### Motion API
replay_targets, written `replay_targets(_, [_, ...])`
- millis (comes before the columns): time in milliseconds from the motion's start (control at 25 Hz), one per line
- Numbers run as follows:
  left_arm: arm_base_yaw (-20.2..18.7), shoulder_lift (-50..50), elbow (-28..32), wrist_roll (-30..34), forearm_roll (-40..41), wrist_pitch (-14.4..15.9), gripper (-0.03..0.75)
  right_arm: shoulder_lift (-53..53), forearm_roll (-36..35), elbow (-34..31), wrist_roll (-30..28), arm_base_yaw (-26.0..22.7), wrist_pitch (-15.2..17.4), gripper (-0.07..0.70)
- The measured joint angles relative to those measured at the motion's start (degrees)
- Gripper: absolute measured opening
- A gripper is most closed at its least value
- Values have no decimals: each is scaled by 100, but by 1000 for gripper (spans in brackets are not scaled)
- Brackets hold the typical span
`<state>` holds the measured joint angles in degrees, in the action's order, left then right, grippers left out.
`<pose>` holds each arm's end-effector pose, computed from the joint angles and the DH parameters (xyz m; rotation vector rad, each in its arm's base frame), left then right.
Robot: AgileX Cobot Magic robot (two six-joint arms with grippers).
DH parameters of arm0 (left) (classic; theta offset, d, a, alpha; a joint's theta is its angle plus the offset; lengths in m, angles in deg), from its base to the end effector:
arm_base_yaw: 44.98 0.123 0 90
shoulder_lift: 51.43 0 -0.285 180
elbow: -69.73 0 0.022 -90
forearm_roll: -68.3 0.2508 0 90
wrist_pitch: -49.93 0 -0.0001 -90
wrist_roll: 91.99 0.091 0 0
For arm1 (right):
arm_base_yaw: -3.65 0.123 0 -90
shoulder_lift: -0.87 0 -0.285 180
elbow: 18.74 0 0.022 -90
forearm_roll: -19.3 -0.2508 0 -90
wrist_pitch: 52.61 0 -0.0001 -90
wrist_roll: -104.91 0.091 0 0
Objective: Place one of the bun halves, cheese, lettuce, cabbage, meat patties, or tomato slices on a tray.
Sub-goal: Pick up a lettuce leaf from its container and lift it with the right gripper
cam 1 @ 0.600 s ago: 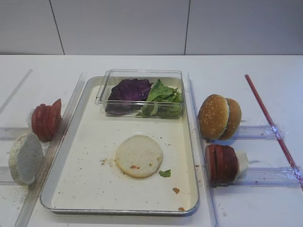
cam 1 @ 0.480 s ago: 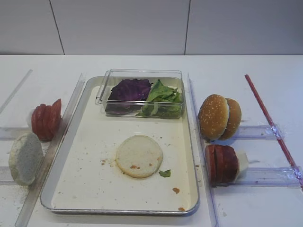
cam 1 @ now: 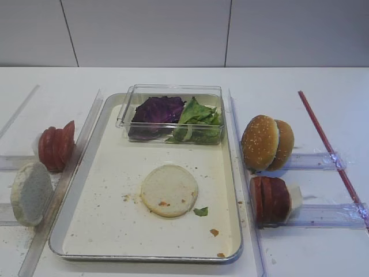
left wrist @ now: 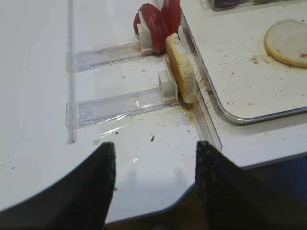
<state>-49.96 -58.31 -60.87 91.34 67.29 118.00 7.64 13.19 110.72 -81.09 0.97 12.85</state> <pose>-0.0116 -0.0005 0.2632 0.1595 2.1646 -0.0380 -0.0072 0.0092 0.2616 -0.0712 2.1367 0.0410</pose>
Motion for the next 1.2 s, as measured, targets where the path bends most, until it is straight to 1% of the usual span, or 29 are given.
replay_targets(280, [0, 0, 0, 0, 0, 0, 358, 17, -19, 0, 0, 0, 0, 382])
replay_targets(400, [0, 0, 0, 0, 0, 0, 358, 264, -89, 11, 54, 0, 49, 382])
replay_targets(520, [0, 0, 0, 0, 0, 0, 358, 708, -201, 186, 134, 0, 104, 382])
replay_targets(640, [0, 0, 0, 0, 0, 0, 358, 1222, -359, 536, 217, 0, 164, 382])
replay_targets(800, [0, 0, 0, 0, 0, 0, 358, 2027, -421, 1108, 387, 0, 393, 382])
replay_targets(960, [0, 0, 0, 0, 0, 0, 358, 2864, -431, 1740, 426, 0, 565, 382])
replay_targets(1200, [0, 0, 0, 0, 0, 0, 358, 4184, -431, 2656, 439, 0, 688, 382])
